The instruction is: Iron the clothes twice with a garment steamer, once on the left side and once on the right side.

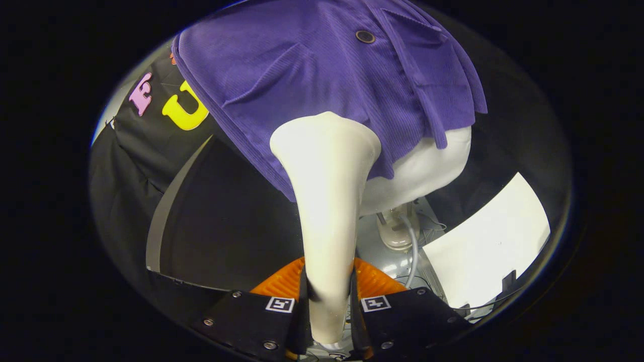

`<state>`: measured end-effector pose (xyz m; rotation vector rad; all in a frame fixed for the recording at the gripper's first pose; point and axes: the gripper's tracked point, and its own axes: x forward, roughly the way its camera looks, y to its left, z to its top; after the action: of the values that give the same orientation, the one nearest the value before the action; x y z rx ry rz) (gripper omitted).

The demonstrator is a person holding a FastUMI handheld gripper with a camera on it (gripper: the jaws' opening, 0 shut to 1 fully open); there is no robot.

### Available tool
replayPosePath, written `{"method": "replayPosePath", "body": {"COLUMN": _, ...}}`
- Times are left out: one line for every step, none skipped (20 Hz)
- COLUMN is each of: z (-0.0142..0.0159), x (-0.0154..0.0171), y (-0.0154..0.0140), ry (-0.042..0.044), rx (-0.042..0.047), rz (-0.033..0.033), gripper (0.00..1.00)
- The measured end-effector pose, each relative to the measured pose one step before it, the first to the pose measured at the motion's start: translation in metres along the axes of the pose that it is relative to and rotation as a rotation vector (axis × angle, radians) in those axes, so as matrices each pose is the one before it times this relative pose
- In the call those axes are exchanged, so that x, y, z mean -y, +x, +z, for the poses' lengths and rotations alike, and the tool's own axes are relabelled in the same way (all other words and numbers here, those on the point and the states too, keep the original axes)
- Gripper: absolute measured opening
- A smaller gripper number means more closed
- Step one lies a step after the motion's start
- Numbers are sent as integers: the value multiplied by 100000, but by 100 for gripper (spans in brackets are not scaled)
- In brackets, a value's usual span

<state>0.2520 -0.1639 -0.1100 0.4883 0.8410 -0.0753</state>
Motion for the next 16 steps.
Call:
{"method": "replayPosePath", "body": {"z": -517, "x": 200, "y": -15, "ry": 58, "rx": -865, "rz": -145, "gripper": 34}}
{"method": "replayPosePath", "body": {"z": -322, "x": -60, "y": -105, "ry": -139, "rx": -364, "rz": 4, "gripper": 34}}
{"method": "replayPosePath", "body": {"z": -419, "x": 103, "y": -133, "ry": -184, "rx": 175, "rz": 242, "gripper": 34}}
{"method": "replayPosePath", "body": {"z": -777, "x": -22, "y": -679, "ry": -148, "rx": 320, "rz": 521, "gripper": 33}}
{"method": "replayPosePath", "body": {"z": -341, "x": -135, "y": -1068, "ry": -119, "rx": 548, "rz": 784, "gripper": 33}}
{"method": "replayPosePath", "body": {"z": -228, "x": 32, "y": -1349, "ry": -782, "rx": 1154, "rz": 1014, "gripper": 34}}
{"method": "replayPosePath", "body": {"z": 255, "x": -293, "y": -1337, "ry": -887, "rx": 2204, "rz": 1025, "gripper": 34}}
{"method": "replayPosePath", "body": {"z": 488, "x": -316, "y": -1620, "ry": -930, "rx": 2720, "rz": 1161, "gripper": 34}}
{"method": "replayPosePath", "body": {"z": 1012, "x": -775, "y": -1804, "ry": -958, "rx": 4514, "rz": 1799, "gripper": 34}}
{"method": "replayPosePath", "body": {"z": 1030, "x": -801, "y": -1648, "ry": -2033, "rx": 3549, "rz": 2267, "gripper": 33}}
{"method": "replayPosePath", "body": {"z": 976, "x": -712, "y": -1225, "ry": -1305, "rx": 4549, "rz": 2358, "gripper": 33}}
{"method": "replayPosePath", "body": {"z": 1273, "x": -848, "y": -1598, "ry": -1569, "rx": 4061, "rz": 2056, "gripper": 33}}
{"method": "replayPosePath", "body": {"z": 1476, "x": -821, "y": -1547, "ry": -1697, "rx": 3206, "rz": 1659, "gripper": 33}}
{"method": "replayPosePath", "body": {"z": 1421, "x": -717, "y": -1303, "ry": -1676, "rx": 3640, "rz": 1518, "gripper": 33}}
{"method": "replayPosePath", "body": {"z": 1336, "x": -575, "y": -1172, "ry": -1221, "rx": 3432, "rz": 1047, "gripper": 33}}
{"method": "replayPosePath", "body": {"z": 1508, "x": -818, "y": -976, "ry": -1977, "rx": 2715, "rz": 1212, "gripper": 33}}
